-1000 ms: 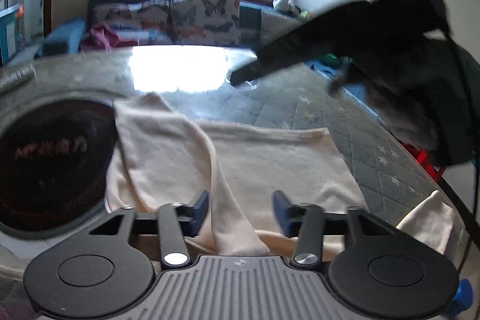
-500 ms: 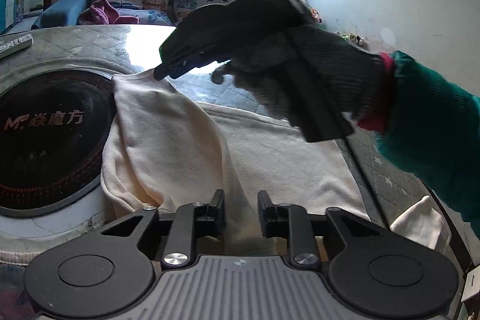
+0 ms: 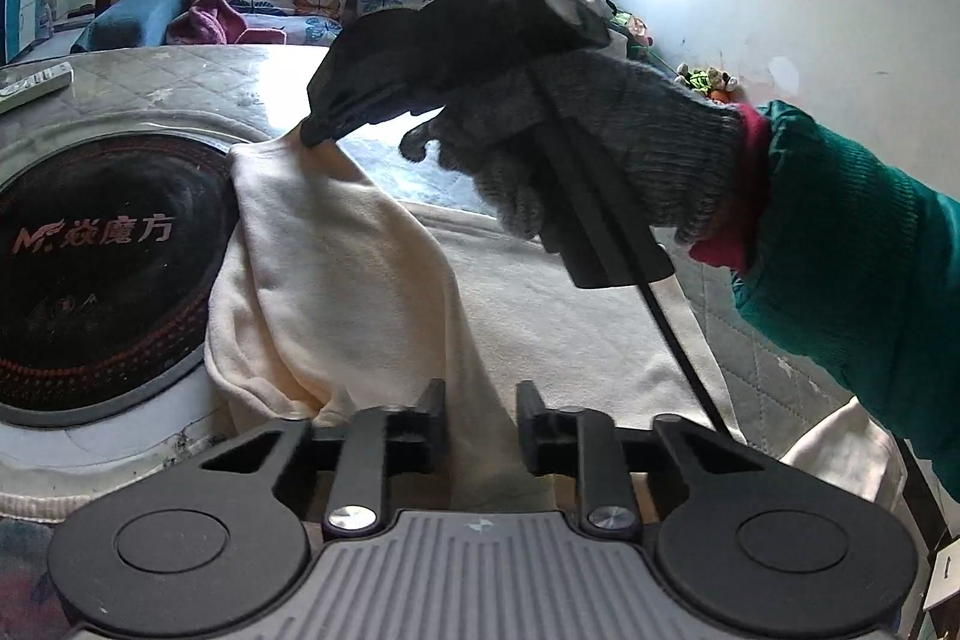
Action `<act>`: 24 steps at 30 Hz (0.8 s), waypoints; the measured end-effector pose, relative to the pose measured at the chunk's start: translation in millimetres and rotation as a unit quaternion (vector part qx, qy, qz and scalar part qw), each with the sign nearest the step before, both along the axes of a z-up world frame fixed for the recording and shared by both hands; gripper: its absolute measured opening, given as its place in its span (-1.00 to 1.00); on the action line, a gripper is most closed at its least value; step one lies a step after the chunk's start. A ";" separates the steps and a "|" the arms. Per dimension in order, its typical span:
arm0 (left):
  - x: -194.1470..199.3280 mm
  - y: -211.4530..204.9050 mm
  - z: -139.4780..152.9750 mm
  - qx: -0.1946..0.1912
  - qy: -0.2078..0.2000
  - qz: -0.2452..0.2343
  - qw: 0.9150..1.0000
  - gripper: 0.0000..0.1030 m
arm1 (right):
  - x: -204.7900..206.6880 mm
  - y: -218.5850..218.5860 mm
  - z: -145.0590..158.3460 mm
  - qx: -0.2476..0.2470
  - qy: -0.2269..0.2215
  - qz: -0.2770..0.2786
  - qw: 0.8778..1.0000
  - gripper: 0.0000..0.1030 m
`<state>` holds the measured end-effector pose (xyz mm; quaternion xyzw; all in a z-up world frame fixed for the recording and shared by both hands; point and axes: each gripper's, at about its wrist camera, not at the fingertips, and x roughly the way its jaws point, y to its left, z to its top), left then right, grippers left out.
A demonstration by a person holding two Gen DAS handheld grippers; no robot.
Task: Fold clothes
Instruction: 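Grasp the other sleeve beside the cooktop with the right gripper, then lift the sleeve and lay it across the sweatshirt body with the right gripper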
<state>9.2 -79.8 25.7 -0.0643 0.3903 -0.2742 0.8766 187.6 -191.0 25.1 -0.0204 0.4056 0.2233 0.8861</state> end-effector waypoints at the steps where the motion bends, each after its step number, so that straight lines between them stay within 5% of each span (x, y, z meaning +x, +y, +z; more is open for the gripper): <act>1: -1.2 1.3 1.2 -0.002 -0.002 0.001 1.000 -0.67 | -1.7 -0.1 3.8 0.003 -0.003 0.000 1.000 -0.93; 11: -23.9 20.9 14.7 -0.008 -0.029 0.018 0.999 -0.91 | -37.2 7.6 62.0 0.014 -0.058 0.005 0.998 -0.93; 16: -24.0 18.4 14.4 -0.006 -0.032 0.020 0.999 -0.88 | -55.3 17.4 86.4 0.010 -0.086 0.011 0.996 -0.93; 19: -24.1 16.9 14.2 -0.004 -0.034 0.021 0.999 -0.77 | -60.7 19.3 94.4 0.008 -0.092 0.010 0.996 -0.93; 24: -24.2 14.4 14.0 -0.002 -0.038 0.023 0.999 -0.22 | -63.0 19.7 100.0 0.002 -0.100 0.007 0.995 -0.93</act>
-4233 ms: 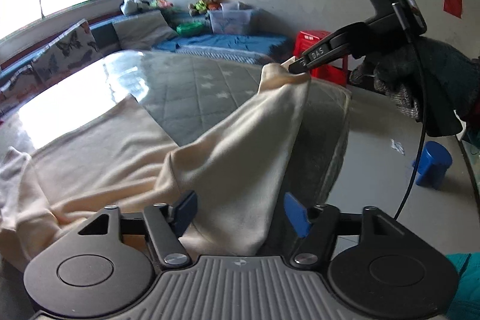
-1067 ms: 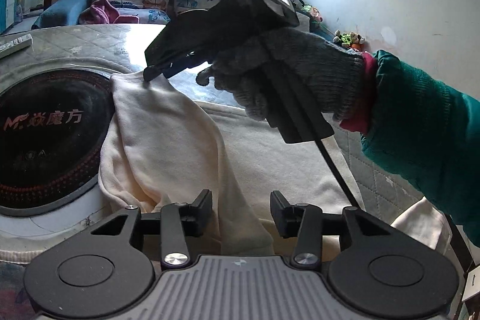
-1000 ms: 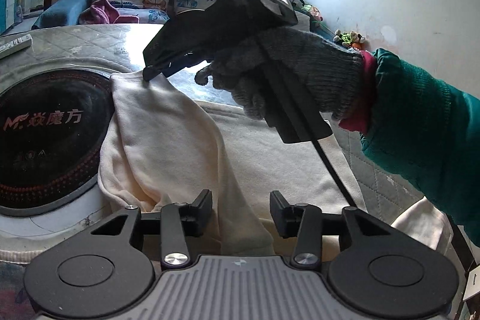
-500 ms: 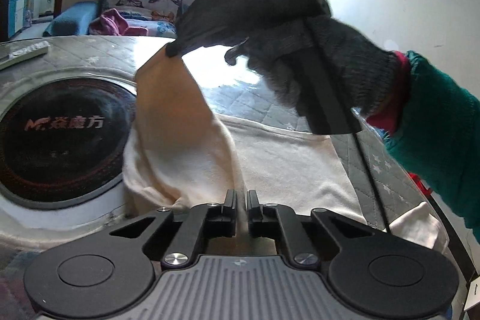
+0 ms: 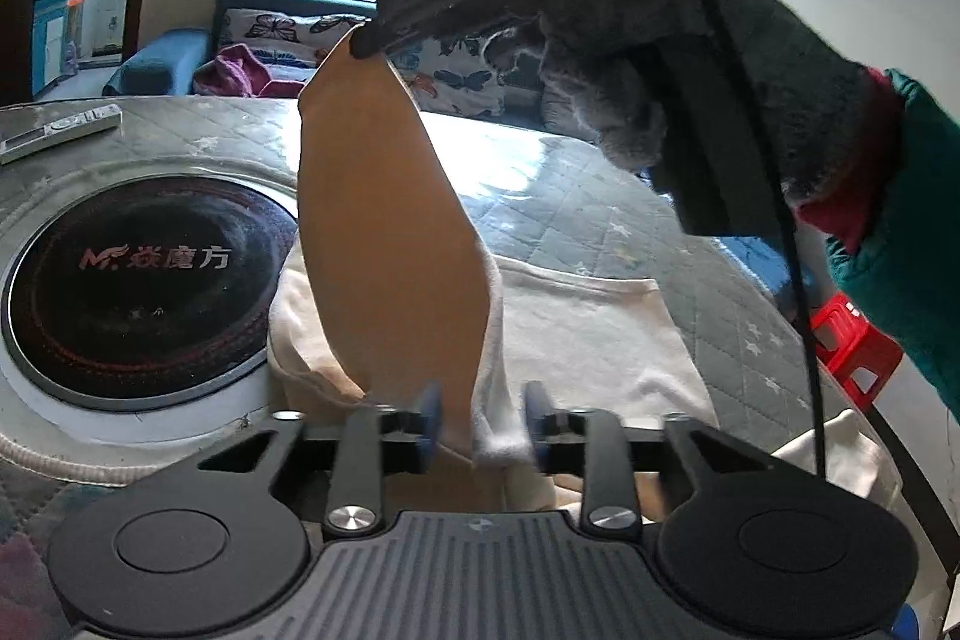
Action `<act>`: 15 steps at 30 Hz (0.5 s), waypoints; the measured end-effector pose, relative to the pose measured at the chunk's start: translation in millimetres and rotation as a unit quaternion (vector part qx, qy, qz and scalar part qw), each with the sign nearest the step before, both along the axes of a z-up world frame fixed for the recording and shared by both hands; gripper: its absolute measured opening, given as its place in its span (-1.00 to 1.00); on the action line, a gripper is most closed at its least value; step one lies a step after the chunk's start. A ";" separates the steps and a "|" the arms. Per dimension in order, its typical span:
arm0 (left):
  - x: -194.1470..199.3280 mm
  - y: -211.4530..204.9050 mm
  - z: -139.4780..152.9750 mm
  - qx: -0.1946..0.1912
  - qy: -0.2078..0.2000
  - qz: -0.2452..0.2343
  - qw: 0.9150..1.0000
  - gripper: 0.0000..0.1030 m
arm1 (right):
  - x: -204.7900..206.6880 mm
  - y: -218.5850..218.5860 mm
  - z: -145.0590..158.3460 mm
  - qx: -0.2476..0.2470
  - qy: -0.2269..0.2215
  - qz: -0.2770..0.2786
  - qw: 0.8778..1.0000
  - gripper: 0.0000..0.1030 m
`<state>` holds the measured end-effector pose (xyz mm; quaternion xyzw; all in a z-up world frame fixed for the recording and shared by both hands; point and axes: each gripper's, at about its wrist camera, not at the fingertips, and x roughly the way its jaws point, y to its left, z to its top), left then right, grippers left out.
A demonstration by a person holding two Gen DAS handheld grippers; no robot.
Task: Fold clothes
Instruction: 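Lift the sleeve and lay it across the sweatshirt body with the right gripper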
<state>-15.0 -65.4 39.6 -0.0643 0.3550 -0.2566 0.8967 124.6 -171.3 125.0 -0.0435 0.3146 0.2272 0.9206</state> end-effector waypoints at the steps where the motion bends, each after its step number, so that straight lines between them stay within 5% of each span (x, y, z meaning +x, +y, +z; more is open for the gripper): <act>1: 0.0 -0.5 -0.1 0.001 -0.001 0.000 1.000 -0.22 | 0.2 -0.5 0.6 0.000 -0.001 -0.001 1.000 -0.93; 5: 1.8 -4.1 -3.2 0.002 0.004 -0.001 1.000 -0.29 | 0.8 -1.2 -1.2 0.002 0.000 -0.003 1.000 -0.93; 9: 1.4 -6.5 -8.6 0.003 0.012 -0.010 1.000 -0.76 | -0.1 -1.9 -2.0 0.004 0.000 -0.003 1.000 -0.93; 15: -13.5 -3.6 2.4 0.000 -0.013 -0.013 1.000 -0.84 | -5.4 -3.0 3.5 0.005 -0.006 -0.006 1.000 -0.93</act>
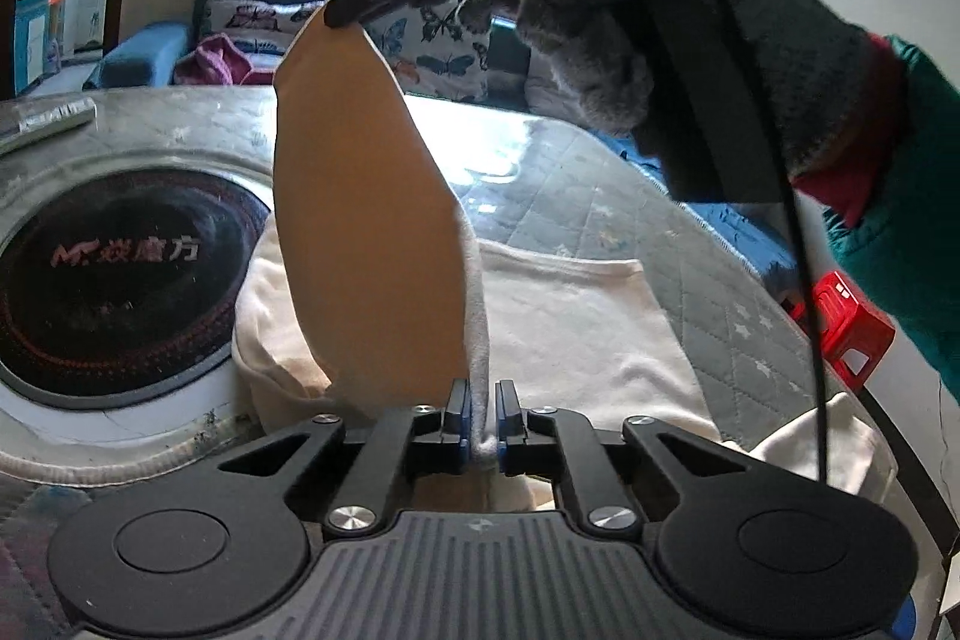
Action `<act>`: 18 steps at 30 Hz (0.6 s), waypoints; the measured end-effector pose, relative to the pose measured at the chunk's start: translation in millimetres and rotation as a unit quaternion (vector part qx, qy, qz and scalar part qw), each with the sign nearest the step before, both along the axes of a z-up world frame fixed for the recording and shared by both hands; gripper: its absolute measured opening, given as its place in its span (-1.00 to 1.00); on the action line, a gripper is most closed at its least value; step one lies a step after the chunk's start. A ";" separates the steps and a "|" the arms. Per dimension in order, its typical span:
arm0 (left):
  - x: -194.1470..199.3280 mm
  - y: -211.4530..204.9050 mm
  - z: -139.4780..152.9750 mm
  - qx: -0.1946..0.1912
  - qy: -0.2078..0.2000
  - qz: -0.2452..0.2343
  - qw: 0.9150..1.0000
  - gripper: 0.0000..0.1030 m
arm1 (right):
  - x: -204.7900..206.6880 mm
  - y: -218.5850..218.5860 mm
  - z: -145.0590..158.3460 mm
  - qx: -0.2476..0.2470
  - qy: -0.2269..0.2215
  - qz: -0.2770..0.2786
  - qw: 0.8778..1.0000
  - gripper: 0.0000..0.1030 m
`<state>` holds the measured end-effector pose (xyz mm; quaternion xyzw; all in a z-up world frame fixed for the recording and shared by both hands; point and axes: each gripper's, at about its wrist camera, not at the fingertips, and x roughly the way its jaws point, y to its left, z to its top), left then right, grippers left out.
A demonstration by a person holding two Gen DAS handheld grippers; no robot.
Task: Fold clothes
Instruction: 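Lift the sleeve and lay it across the sweatshirt body with the right gripper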
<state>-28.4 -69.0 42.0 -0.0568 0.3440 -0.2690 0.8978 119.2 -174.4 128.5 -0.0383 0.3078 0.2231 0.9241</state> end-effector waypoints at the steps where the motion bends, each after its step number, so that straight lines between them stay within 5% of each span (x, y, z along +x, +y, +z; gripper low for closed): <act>1: -3.4 0.2 2.9 0.000 -0.005 0.002 1.000 -0.84 | -1.6 0.1 1.4 0.000 -0.001 0.000 1.000 -0.93; 18: -83.5 56.0 25.0 -0.011 -0.041 0.062 0.997 -0.86 | -47.2 67.2 24.0 -0.006 -0.023 0.056 0.998 -0.93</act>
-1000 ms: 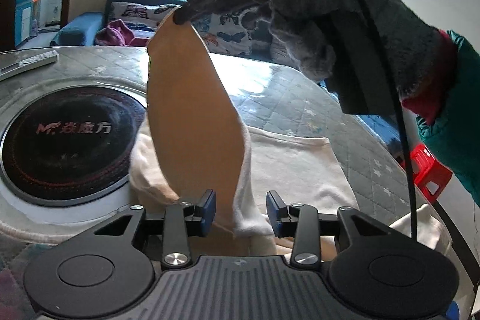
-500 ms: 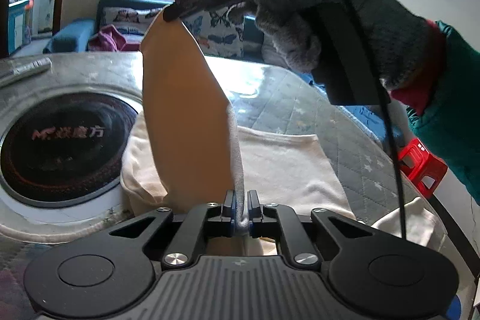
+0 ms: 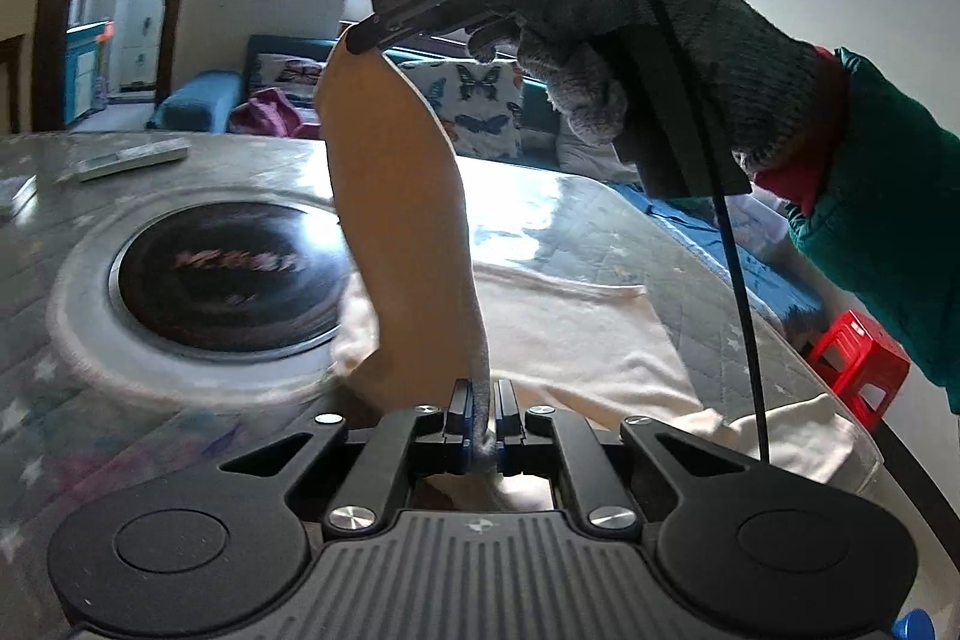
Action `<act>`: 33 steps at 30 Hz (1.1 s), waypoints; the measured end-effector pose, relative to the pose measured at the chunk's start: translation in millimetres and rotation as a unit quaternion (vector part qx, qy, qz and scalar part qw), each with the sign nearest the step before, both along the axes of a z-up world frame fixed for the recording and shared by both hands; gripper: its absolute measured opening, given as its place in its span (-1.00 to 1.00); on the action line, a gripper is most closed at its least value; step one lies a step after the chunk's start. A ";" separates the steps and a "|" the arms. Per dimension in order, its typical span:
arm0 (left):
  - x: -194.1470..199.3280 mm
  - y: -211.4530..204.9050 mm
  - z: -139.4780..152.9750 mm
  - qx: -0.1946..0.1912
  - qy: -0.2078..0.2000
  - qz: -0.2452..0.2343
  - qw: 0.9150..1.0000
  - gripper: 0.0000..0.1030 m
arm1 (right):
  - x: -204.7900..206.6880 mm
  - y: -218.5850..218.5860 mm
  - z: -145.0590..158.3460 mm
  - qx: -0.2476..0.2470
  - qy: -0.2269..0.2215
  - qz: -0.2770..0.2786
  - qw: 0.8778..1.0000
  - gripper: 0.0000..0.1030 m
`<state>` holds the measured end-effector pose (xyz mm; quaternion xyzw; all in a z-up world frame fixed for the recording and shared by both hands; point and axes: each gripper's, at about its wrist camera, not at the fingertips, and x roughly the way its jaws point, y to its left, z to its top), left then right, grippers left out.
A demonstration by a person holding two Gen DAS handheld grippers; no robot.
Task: Fold clothes
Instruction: 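Lift the sleeve and lay it across the sweatshirt body with the right gripper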
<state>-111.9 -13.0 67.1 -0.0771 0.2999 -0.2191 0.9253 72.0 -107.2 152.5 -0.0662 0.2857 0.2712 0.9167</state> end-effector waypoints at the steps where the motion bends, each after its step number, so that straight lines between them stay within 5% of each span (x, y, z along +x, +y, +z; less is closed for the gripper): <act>1: -3.9 4.6 -1.2 -0.002 0.002 0.006 1.000 -0.86 | -2.0 7.7 -3.5 -0.002 0.003 0.006 1.000 -0.93; 18: -41.5 53.0 -39.0 -0.029 0.071 0.066 0.995 -0.88 | -37.1 129.7 -61.8 -0.022 0.061 0.113 0.992 -0.93; 33: -52.2 67.4 -51.7 -0.023 0.095 0.096 0.991 -0.88 | -64.4 182.8 -63.4 0.021 0.087 0.182 0.979 -0.86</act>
